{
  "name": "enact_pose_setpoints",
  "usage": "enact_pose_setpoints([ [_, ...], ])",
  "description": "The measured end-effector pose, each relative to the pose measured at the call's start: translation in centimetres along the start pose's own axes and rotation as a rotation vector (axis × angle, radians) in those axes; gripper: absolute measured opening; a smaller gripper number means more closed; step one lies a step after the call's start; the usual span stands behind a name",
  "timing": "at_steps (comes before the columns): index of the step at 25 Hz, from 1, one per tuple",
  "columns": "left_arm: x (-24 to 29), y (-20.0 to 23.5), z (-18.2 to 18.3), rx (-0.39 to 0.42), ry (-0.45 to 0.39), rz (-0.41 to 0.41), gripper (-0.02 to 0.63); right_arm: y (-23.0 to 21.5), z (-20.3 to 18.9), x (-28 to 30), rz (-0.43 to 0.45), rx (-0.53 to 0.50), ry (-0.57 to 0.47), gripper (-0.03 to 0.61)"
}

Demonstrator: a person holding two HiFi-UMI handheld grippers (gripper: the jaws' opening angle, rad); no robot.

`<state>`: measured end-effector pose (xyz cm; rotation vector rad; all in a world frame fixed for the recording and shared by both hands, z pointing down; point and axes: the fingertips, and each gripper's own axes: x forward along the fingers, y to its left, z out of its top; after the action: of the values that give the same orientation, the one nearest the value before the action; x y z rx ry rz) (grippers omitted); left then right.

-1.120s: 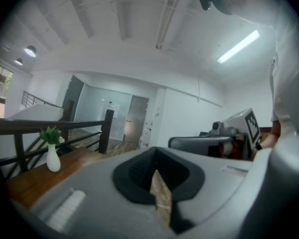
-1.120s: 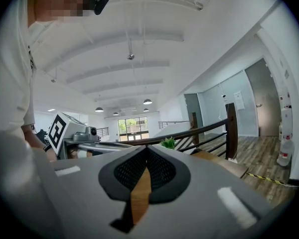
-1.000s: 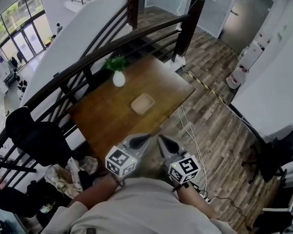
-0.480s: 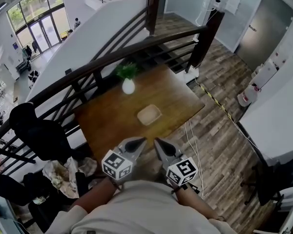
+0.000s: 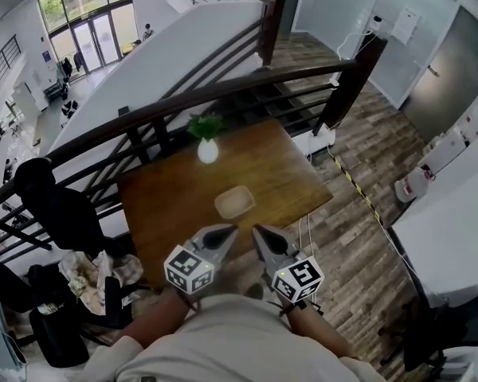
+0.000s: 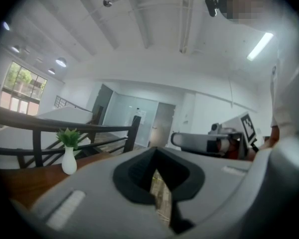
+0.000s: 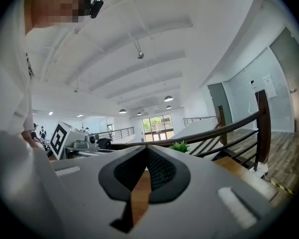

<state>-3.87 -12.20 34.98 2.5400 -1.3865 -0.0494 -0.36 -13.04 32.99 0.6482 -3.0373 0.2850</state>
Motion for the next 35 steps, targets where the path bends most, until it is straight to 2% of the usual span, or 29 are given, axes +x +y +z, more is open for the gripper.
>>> enact_pose_setpoints([
  [4, 3.1, -1.0, 0.5, 0.001, -0.012, 0.043, 0.003, -3.5, 1.5, -1.7, 0.029, -0.014, -0.015, 0.008],
  [9, 6.7, -2.4, -0.2, 0.001, -0.014, 0.097, 0.003, -7.0, 1.4, -4.5, 0.071, -0.001, 0.009, 0.008],
  [13, 8.3, -2.7, -0.3, 0.003, -0.027, 0.146, 0.003, -9.3, 1.6, -6.0, 0.093, 0.013, 0.000, 0.008],
  [17, 9.3, -2.8, -0.9, 0.000, -0.005, 0.170, 0.003, -10.9, 2.0, -6.8, 0.097, 0.029, -0.007, 0.008],
  [26, 11.7, 0.2, -2.3, -0.019, 0.036, 0.190, 0.003, -14.4, 0.6, -4.8, 0.099, 0.045, 0.036, 0.008],
  [35, 15.6, 4.9, -3.4, -0.035, 0.085, 0.170, 0.003, -19.3, -1.5, -0.8, 0.073, 0.096, 0.087, 0.008],
])
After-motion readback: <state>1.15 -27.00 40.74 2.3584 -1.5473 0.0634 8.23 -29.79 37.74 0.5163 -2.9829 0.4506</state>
